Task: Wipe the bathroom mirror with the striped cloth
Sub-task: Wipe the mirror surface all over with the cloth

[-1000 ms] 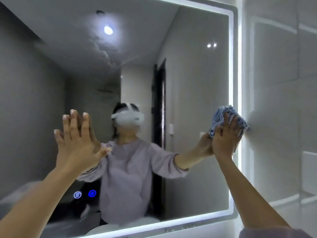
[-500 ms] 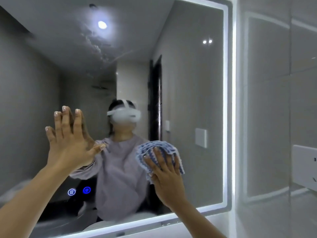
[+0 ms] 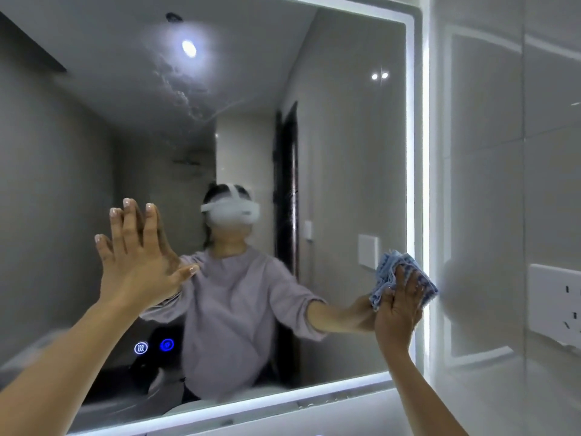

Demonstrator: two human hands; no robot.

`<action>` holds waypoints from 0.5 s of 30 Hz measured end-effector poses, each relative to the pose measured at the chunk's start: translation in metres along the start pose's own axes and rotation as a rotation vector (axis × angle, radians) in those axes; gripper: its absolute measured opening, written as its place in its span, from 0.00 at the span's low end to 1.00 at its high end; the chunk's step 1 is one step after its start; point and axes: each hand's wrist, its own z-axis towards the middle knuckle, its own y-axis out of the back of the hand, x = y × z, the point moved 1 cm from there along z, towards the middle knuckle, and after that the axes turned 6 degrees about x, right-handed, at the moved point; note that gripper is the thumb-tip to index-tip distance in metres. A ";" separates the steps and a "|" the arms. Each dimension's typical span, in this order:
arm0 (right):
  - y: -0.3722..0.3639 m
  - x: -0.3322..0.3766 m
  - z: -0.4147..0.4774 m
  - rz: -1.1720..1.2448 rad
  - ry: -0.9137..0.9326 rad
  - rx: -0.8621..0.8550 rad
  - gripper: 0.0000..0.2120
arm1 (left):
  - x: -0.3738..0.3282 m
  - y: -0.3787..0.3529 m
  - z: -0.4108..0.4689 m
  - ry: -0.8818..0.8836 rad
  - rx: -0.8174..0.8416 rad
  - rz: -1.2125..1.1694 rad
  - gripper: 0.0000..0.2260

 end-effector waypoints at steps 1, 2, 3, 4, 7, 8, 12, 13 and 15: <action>0.004 0.004 0.000 0.058 -0.024 -0.003 0.26 | -0.001 0.003 0.000 0.000 0.008 -0.017 0.53; 0.007 0.005 0.000 0.098 -0.024 0.037 0.27 | -0.003 0.007 -0.001 0.002 0.015 -0.027 0.53; 0.012 0.006 0.000 0.140 -0.031 0.093 0.27 | -0.005 0.010 -0.004 0.005 0.020 -0.033 0.53; 0.023 0.012 -0.002 0.195 -0.091 0.150 0.28 | -0.010 0.013 -0.009 -0.014 0.007 -0.011 0.52; 0.047 0.023 -0.010 0.512 -0.327 0.238 0.29 | -0.029 0.009 -0.036 -0.186 -0.174 0.038 0.47; 0.055 0.027 -0.016 0.631 -0.369 0.270 0.30 | -0.039 0.006 -0.050 -0.224 -0.197 0.030 0.44; 0.076 0.023 -0.053 1.122 -0.541 0.448 0.28 | -0.071 -0.019 -0.113 -0.304 -0.040 -0.150 0.33; 0.085 0.027 -0.068 1.269 -0.627 0.491 0.24 | -0.075 -0.026 -0.133 -0.301 0.025 -0.245 0.30; 0.094 0.021 -0.101 1.455 -0.704 0.602 0.24 | -0.084 -0.038 -0.175 -0.188 0.207 -0.471 0.31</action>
